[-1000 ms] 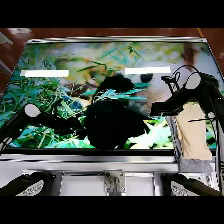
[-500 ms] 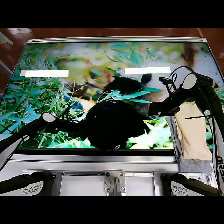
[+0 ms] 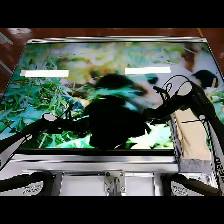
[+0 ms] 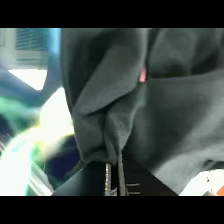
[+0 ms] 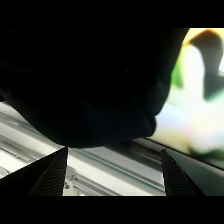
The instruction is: Fold the shirts.
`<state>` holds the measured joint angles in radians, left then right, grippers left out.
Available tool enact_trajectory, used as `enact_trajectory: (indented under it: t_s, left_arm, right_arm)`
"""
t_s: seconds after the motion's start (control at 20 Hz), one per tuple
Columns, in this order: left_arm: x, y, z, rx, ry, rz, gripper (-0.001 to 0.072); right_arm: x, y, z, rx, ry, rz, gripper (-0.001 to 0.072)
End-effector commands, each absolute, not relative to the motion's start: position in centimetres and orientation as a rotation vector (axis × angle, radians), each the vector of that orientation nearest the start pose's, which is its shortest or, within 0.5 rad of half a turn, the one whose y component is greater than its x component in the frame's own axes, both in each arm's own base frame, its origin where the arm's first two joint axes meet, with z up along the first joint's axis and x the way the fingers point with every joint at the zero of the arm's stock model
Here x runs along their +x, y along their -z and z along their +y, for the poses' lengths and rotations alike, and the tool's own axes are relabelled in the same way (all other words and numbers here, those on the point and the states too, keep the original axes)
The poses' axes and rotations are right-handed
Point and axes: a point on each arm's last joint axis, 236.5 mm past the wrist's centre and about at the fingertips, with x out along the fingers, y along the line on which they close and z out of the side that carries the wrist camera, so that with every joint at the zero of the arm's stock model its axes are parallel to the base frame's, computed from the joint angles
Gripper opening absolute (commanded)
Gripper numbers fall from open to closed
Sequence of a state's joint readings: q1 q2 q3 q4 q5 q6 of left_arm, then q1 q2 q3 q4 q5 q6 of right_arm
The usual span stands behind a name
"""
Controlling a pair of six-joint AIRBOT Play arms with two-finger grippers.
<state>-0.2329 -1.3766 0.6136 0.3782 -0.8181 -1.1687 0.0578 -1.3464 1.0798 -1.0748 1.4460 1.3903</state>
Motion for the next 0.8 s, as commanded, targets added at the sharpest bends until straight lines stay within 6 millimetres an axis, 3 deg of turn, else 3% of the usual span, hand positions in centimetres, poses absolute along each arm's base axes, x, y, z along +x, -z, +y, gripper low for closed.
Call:
enact_trajectory:
  t_s: [0.0,0.1,0.25,0.3,0.35,0.4,0.45,0.55,0.6,0.7,0.75]
  left_arm:
    - [28.6,7.9,-23.9,-0.82,0.535,1.379,0.0044]
    - [28.9,6.7,-23.9,-0.814,0.551,1.347,0.0044]
    - [29.3,5.3,-23.8,-0.808,0.567,1.302,0.0044]
    - [29.4,4.9,-23.9,-0.806,0.573,1.291,0.0044]
    - [29.4,4.6,-23.9,-0.804,0.578,1.282,0.0044]
    - [29.5,4.2,-23.8,-0.802,0.58,1.268,0.0044]
    - [30.0,3.5,-23.6,-0.797,0.576,1.235,0.0043]
    - [31.6,0.7,-23.4,-0.778,0.586,1.127,0.0043]
    - [32.6,-2.0,-23.5,-0.766,0.611,1.053,0.0043]
    - [34.8,-9.3,-23.5,-0.729,0.677,0.867,0.0043]
    - [35.8,-13.9,-23.2,-0.713,0.707,0.757,0.0043]
  right_arm:
    - [29.0,4.4,14.2,0.399,-0.481,1.606,0.0695]
    - [29.8,5.4,14.7,0.447,-0.452,1.564,0.0695]
    - [28.5,7.5,16.3,0.415,-0.466,1.63,0.0693]
    - [27.9,8.1,17.0,0.387,-0.486,1.653,0.0581]
    - [27.4,8.7,17.2,0.333,-0.498,1.665,0.0197]
    - [27.4,8.8,17.1,0.3,-0.484,1.667,0.0082]
    - [27.7,8.4,17.0,0.285,-0.489,1.652,0.0068]
    - [29.3,6.1,16.4,0.225,-0.513,1.577,0.0068]
    - [30.9,4.1,15.7,0.184,-0.508,1.511,0.0068]
    - [34.6,-1.7,14.6,0.131,-0.494,1.322,0.0068]
    - [36.6,-6.1,14.2,0.12,-0.487,1.187,0.0068]
